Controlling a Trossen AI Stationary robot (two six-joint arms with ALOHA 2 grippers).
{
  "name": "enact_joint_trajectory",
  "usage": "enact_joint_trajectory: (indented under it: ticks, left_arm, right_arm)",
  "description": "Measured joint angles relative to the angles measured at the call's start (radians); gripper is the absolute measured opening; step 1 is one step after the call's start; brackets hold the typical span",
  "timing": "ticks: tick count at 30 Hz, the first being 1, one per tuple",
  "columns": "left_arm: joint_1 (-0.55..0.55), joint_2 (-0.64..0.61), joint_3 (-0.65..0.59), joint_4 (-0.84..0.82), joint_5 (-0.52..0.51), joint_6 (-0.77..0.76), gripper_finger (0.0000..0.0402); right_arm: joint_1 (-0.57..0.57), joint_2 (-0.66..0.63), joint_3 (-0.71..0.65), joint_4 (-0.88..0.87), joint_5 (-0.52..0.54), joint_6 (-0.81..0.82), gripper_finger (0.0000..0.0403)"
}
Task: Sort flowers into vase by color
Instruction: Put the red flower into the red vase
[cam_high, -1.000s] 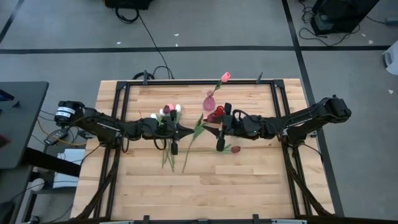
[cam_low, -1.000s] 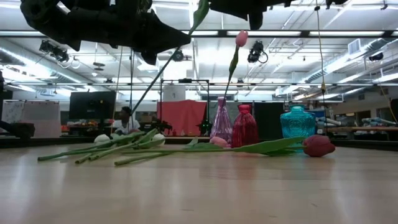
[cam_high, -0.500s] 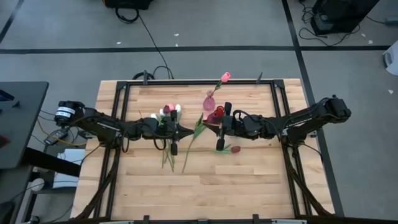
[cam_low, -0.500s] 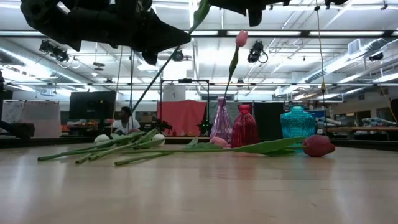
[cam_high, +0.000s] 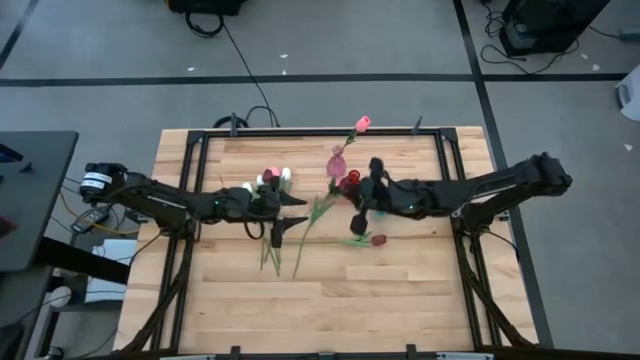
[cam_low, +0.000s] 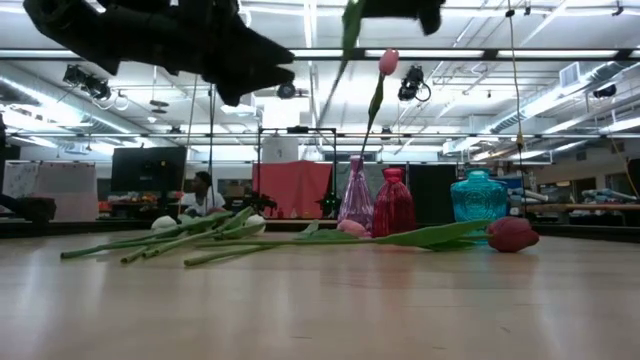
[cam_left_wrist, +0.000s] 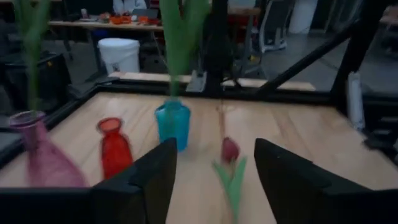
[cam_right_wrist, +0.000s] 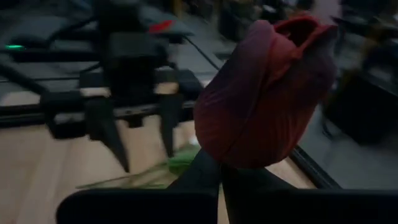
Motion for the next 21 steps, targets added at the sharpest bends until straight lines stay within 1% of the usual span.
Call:
enact_joint_trajectory:
  ticks: [3,6,8,10,12,17,21]
  left_arm:
    - [0.0,-0.043,-0.022,0.008,-0.006,0.025,0.023]
    - [0.0,-0.081,-0.055,0.041,-0.007,0.031,0.0229]
    - [0.0,-0.107,-0.102,0.046,-0.008,0.029,0.0228]
    - [0.0,-0.108,-0.123,0.083,-0.008,0.023,0.0228]
    - [0.0,-0.121,-0.157,0.089,-0.009,0.006,0.0227]
    - [-0.001,-0.119,-0.182,0.094,-0.009,-0.029,0.0227]
    - [-0.001,-0.122,-0.186,0.092,-0.009,-0.039,0.0227]
  right_arm:
    - [0.0,-0.019,0.113,-0.243,0.083,0.045,0.0019]
    - [0.0,-0.031,0.214,-0.407,0.117,0.075,0.0018]
    - [0.001,-0.034,0.266,-0.452,0.13,0.072,0.0016]
    - [0.005,-0.035,0.298,-0.498,0.141,0.057,0.0016]
    - [0.005,-0.034,0.325,-0.511,0.154,0.037,0.0017]
    - [-0.006,-0.039,0.377,-0.579,0.163,0.022,0.0017]
    - [-0.027,-0.039,0.382,-0.617,0.178,0.021,0.0017]
